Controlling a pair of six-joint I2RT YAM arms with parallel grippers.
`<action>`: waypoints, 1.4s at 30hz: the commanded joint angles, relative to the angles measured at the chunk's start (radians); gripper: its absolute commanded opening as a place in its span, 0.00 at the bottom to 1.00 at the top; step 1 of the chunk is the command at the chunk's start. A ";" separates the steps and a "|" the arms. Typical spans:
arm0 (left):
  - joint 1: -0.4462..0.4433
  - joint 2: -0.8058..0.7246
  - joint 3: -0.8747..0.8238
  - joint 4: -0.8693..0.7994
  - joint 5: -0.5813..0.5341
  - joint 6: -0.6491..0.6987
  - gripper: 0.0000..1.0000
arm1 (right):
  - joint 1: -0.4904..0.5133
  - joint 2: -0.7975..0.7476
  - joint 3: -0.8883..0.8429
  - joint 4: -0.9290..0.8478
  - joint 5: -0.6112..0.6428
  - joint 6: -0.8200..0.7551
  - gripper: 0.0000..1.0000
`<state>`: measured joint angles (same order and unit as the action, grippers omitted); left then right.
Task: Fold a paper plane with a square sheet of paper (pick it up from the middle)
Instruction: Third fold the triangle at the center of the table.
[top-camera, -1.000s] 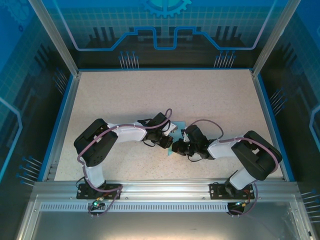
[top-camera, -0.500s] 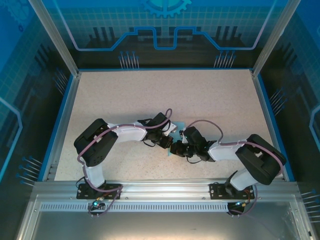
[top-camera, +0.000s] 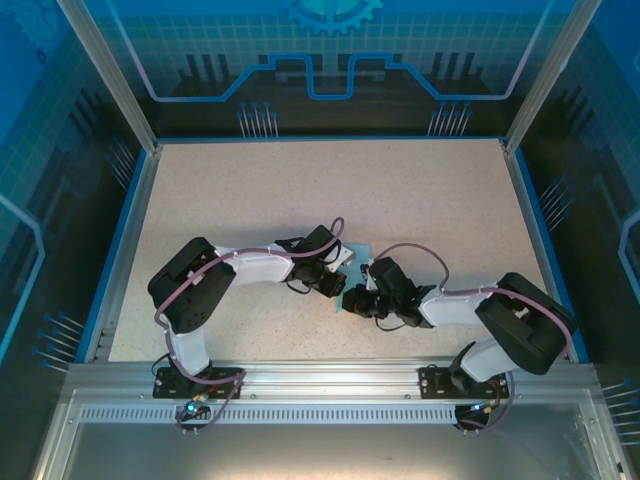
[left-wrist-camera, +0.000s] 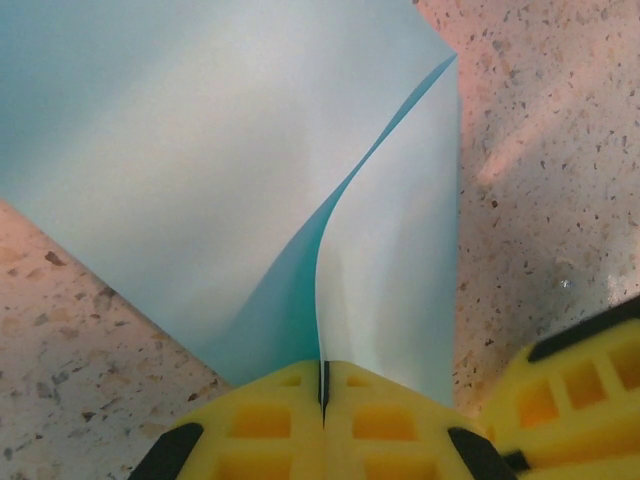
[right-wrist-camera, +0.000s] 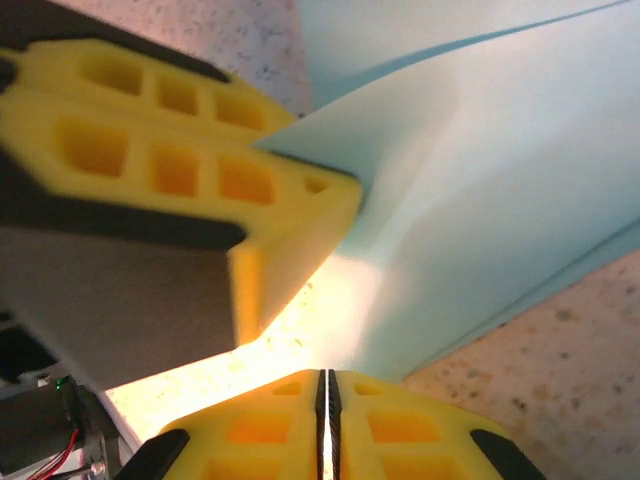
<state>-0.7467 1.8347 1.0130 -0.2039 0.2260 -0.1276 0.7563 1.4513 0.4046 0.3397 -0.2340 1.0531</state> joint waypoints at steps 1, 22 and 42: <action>0.005 0.006 0.024 -0.029 0.027 0.021 0.02 | 0.037 -0.022 0.001 -0.030 0.026 -0.010 0.13; 0.005 0.001 0.030 -0.040 0.026 0.017 0.02 | 0.074 -0.003 0.051 -0.104 0.070 -0.026 0.13; 0.005 -0.003 0.030 -0.037 0.027 0.013 0.02 | 0.087 0.014 0.080 -0.095 0.076 -0.016 0.13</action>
<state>-0.7467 1.8347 1.0203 -0.2134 0.2260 -0.1280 0.8196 1.4860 0.4557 0.2684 -0.1783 1.0431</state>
